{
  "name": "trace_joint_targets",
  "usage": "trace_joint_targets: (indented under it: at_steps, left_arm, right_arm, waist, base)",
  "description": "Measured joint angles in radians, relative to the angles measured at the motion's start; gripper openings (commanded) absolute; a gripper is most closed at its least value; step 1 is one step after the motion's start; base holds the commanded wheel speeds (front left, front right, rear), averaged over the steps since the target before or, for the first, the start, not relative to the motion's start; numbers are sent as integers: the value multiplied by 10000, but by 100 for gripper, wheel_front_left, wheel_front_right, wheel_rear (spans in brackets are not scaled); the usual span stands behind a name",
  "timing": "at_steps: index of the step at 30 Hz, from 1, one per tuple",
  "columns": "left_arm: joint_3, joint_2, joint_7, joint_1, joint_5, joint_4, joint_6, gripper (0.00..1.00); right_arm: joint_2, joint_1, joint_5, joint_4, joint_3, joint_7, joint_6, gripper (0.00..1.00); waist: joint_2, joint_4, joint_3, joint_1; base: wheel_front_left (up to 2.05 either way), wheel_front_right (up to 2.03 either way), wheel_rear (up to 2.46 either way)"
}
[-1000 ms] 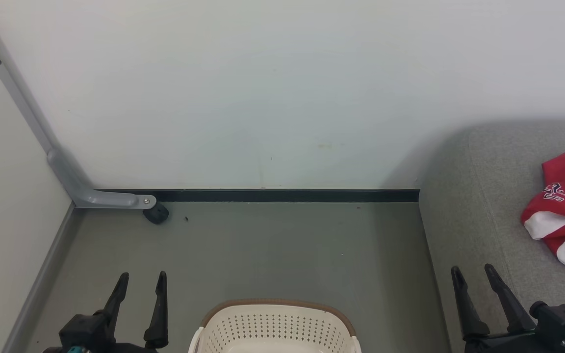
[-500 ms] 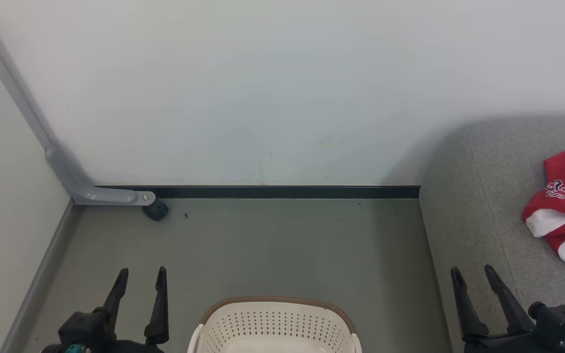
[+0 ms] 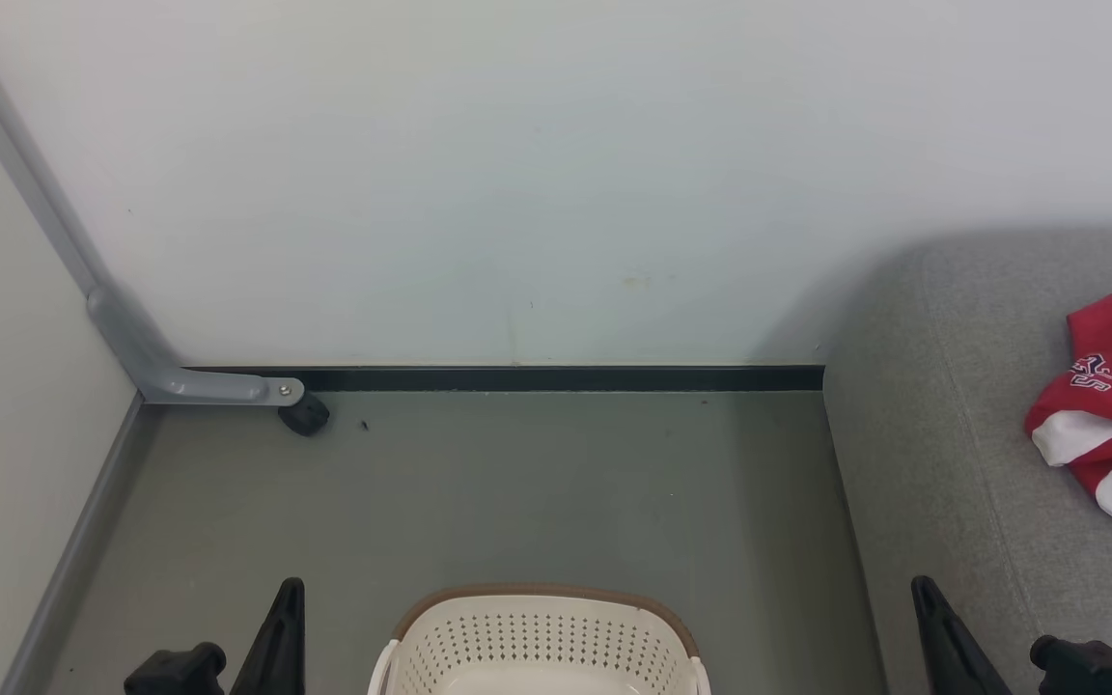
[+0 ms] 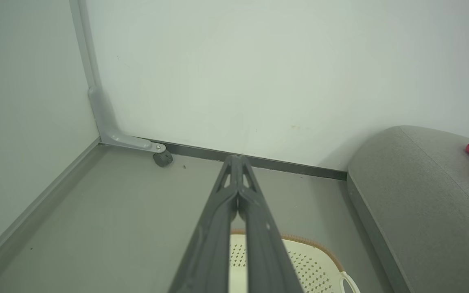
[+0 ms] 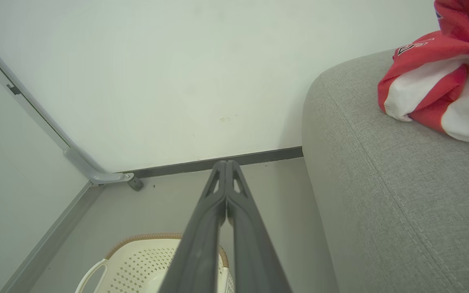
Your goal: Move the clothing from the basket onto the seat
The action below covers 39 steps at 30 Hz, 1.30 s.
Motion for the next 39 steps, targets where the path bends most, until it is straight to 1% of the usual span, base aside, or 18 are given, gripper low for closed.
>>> trace_joint_targets:
  at_steps: [2,16,19,30,33,35,39]
  left_arm:
    - [100,-15,88,0,-150,0,-79,0]
    - [637,-259,637,-1,-1770,-2,-270,0]
    - [821,-305,805,-2,-2119,-6,-435,0]
    - [1243,-464,1175,-2,-3325,-10,-616,0]
    - [1417,-552,1338,-2,-3835,-12,-698,0]
    - [1499,-575,1425,-2,-3988,-13,-780,0]
    - [1632,-627,1576,-2,-4477,-17,-792,0]
  right_arm:
    - [21,0,221,2,-84,56,0,0]
    - [236,-5,1977,-17,-631,633,88,0]
    - [286,-7,2477,-42,-794,794,100,0]
    - [476,-12,3795,-113,-1214,1204,176,0]
    - [543,-14,4288,-146,-1367,1352,180,0]
    - [568,-15,4500,-161,-1444,1415,203,0]
    - [610,-17,5003,-173,-1597,1586,265,0]
  waist:
    - [-1,-11,-17,0]
    - [0,-70,-97,0]
    - [0,-86,-119,0]
    - [0,-128,-176,0]
    - [-1,-144,-197,0]
    - [0,-152,-208,0]
    - [0,-168,-228,0]
  base:
    - [0,0,0]
    - [0,0,0]
    - [0,0,0]
    - [0,0,0]
    - [0,0,0]
    - [0,0,0]
    - [0,0,0]
